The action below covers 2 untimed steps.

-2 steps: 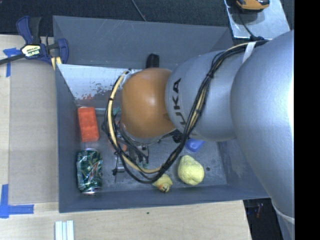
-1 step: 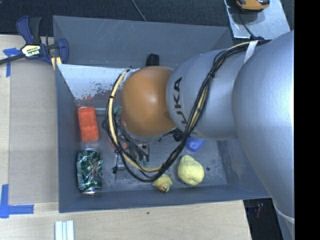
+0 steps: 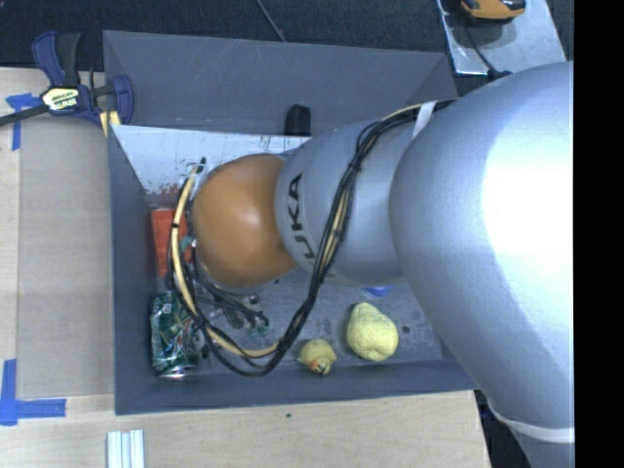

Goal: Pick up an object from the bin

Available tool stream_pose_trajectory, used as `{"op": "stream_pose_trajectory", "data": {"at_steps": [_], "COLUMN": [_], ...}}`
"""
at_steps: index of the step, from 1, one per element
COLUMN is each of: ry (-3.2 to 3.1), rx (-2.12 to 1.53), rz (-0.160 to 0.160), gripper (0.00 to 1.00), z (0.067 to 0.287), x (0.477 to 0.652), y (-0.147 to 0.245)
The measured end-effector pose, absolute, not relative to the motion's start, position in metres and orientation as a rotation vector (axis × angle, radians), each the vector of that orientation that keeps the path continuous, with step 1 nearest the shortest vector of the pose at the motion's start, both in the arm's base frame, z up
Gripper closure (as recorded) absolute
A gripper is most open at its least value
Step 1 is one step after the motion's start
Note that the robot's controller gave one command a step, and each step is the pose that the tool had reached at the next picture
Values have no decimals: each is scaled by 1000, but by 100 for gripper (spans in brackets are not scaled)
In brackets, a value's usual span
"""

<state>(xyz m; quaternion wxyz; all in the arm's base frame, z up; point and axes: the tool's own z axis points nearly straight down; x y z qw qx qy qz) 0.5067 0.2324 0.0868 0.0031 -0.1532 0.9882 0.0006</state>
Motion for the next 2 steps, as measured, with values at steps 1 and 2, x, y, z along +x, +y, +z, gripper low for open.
{"op": "stream_pose_trajectory", "data": {"at_steps": [1, 2], "ry": [3095, 2948], "rx": [-522, -987], "rz": [2, 2], "gripper": [0, 0], "z": [121, 122], "x": [505, 500], "y": [241, 230]}}
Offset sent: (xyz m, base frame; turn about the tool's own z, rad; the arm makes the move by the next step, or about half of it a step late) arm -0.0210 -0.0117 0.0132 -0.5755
